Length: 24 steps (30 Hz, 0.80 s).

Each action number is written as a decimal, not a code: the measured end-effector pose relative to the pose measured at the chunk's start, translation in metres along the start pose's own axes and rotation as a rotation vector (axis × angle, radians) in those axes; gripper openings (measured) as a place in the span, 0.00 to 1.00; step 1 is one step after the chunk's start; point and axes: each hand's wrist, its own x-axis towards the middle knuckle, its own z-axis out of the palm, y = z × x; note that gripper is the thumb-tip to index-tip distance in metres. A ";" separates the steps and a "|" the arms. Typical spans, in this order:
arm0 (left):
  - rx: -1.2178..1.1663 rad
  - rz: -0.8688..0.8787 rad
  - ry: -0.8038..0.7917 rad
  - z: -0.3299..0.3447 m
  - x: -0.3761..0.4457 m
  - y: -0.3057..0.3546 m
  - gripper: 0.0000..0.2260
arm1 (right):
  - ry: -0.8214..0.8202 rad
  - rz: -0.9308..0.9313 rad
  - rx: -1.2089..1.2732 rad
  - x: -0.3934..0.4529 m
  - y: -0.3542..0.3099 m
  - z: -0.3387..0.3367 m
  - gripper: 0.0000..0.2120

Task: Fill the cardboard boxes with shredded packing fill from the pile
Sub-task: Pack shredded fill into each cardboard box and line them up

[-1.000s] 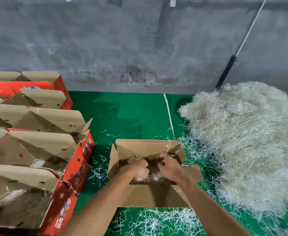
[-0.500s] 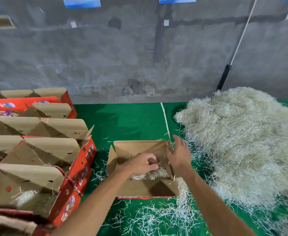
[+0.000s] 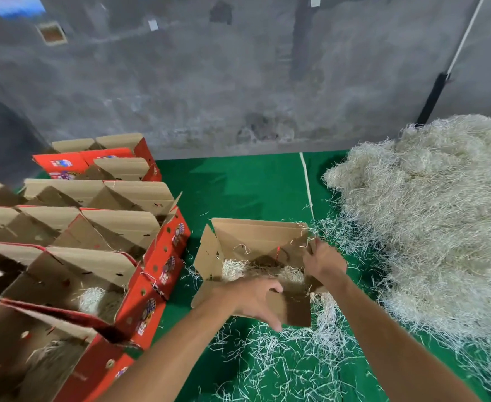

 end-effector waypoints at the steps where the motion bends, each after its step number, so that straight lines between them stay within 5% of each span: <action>1: 0.019 0.001 0.009 0.000 -0.001 -0.001 0.42 | -0.016 0.005 0.007 0.002 0.003 0.001 0.18; 6: -0.085 0.013 0.060 -0.009 -0.008 -0.006 0.29 | 0.019 0.045 0.054 0.007 0.011 0.004 0.15; 11: -0.162 0.082 0.184 -0.036 0.000 -0.014 0.12 | 0.226 0.189 0.241 0.002 0.015 0.011 0.16; 18: 0.035 0.065 0.566 -0.078 0.038 -0.035 0.10 | 0.189 0.108 0.567 0.022 -0.011 0.025 0.07; 24: 0.001 0.088 0.638 -0.128 0.074 -0.071 0.11 | 0.059 0.146 0.765 0.051 -0.063 0.044 0.07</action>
